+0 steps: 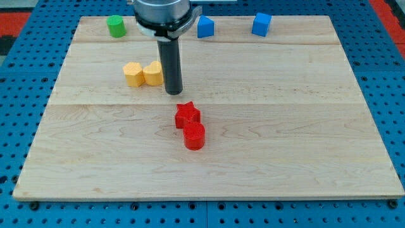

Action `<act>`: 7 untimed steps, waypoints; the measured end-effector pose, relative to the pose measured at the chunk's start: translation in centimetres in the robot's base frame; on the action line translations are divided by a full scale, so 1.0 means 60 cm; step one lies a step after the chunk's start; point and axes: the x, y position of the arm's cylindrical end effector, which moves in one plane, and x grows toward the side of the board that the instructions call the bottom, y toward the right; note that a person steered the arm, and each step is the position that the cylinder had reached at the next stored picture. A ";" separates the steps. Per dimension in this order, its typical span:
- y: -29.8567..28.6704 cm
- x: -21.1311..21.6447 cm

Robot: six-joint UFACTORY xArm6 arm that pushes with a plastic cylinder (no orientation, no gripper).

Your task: Slide blue cube and blue triangle to down a bit

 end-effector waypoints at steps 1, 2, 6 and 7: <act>-0.031 -0.026; -0.085 -0.025; 0.427 -0.278; 0.311 -0.293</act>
